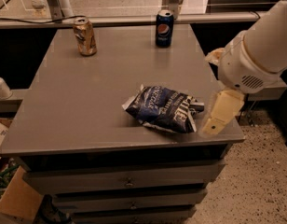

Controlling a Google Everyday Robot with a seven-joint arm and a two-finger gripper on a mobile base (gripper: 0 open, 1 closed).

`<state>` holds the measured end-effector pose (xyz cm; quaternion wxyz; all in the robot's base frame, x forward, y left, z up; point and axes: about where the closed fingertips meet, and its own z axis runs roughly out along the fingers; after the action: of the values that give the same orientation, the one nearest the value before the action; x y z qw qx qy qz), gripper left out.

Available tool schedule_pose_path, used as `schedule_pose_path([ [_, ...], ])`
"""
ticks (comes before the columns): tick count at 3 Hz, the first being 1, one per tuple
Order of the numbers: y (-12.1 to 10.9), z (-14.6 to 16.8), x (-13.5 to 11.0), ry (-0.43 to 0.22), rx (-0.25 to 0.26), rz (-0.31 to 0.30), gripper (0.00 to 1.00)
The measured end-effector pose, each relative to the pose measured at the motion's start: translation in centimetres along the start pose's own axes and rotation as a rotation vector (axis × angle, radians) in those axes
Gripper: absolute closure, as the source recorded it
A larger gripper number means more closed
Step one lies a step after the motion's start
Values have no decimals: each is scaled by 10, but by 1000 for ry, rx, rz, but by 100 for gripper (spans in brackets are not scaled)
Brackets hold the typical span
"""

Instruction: Move blue chip bag near orange can

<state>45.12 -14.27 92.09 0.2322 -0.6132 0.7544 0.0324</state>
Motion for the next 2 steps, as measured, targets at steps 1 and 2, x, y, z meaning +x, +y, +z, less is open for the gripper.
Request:
schedule_pose_path([
  [1, 9, 31, -17, -44, -28, -6, 0],
  [2, 17, 58, -28, -65, -50, -11, 0],
])
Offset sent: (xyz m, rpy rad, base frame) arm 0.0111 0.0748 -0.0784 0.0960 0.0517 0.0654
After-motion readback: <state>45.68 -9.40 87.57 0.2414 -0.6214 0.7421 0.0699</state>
